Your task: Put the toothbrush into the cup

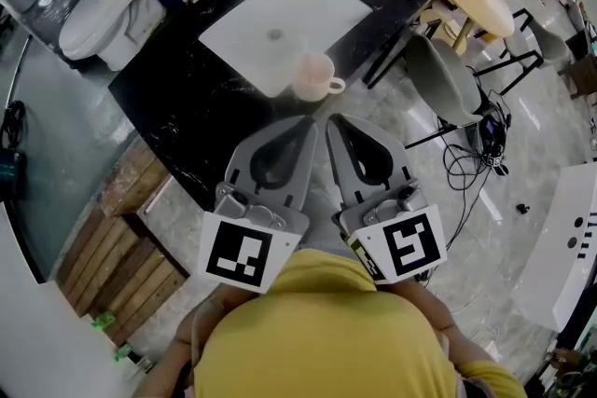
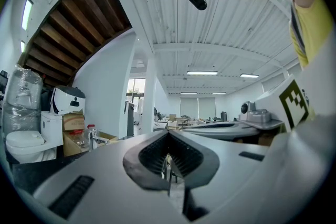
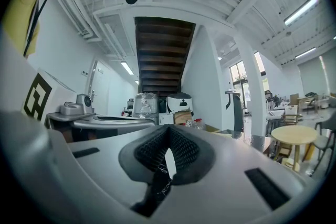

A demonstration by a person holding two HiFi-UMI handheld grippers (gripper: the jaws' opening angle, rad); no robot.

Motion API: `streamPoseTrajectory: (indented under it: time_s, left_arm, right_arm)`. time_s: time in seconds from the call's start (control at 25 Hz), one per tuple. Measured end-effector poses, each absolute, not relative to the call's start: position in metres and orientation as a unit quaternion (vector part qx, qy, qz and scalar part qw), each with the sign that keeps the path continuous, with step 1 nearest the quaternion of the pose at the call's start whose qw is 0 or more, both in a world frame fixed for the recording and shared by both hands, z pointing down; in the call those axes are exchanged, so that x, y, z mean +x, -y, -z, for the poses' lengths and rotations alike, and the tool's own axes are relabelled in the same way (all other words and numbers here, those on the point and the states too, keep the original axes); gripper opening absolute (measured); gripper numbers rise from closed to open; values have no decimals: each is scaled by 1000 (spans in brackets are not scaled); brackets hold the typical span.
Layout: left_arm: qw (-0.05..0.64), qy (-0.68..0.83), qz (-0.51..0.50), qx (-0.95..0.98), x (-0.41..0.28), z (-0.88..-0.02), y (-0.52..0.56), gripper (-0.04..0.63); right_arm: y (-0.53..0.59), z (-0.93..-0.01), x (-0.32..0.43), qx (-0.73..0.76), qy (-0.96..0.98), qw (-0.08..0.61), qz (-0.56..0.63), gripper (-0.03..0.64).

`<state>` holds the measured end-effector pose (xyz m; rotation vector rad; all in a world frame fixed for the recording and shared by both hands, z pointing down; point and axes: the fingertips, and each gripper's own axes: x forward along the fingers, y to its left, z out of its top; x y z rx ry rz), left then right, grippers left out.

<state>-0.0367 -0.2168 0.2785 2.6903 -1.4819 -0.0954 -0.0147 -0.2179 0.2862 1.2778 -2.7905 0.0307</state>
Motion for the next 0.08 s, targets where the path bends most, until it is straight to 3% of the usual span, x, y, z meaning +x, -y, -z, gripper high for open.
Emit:
streamPoseTrajectory:
  time_s: [0.08]
  left_arm:
    - [35, 483, 33, 874, -36, -278, 216, 11]
  right_arm:
    - [217, -287, -14, 416, 909, 37, -11, 15]
